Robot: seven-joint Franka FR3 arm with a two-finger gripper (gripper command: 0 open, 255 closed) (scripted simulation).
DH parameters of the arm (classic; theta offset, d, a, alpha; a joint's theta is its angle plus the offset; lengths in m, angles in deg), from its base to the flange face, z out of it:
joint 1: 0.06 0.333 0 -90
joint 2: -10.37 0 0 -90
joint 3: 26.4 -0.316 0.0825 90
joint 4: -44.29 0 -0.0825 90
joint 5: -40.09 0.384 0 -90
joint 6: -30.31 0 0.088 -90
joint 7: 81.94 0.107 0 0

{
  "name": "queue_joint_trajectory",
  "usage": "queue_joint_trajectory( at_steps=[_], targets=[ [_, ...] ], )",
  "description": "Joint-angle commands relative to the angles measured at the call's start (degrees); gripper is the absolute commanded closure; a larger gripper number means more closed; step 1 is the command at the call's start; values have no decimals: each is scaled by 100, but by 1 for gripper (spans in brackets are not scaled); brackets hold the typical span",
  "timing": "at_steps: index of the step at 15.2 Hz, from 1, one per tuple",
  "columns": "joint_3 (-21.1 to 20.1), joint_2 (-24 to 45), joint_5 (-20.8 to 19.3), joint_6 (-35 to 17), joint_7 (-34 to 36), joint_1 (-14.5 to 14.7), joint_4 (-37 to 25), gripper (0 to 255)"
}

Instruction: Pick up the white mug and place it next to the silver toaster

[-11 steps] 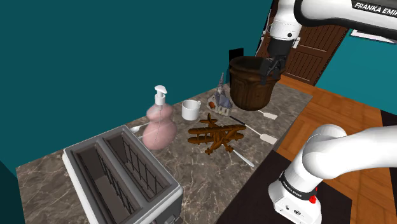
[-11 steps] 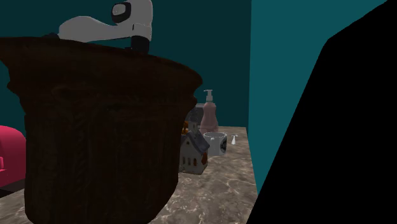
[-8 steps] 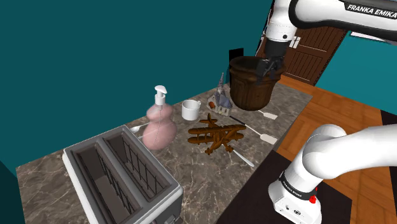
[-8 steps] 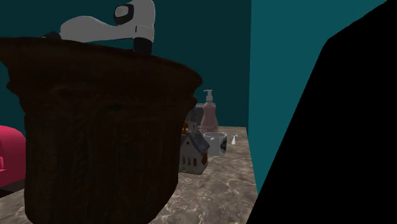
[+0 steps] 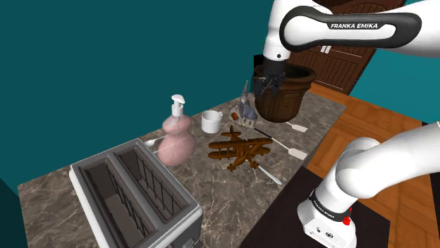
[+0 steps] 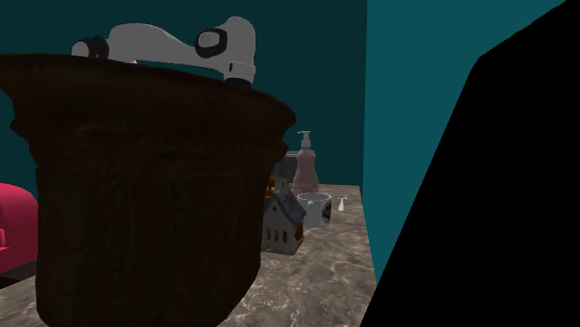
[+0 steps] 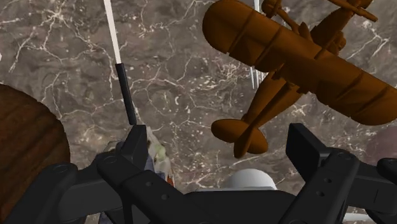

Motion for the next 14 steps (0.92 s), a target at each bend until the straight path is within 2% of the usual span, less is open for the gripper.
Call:
queue_joint_trajectory(
  at_steps=[1,7,14],
  targets=[
    [-63,357,39,-324,122,13,-48,0],
    [-252,1517,85,-1130,480,46,-414,0],
    [-417,2972,11,-1820,893,98,-1193,0]
  ],
)
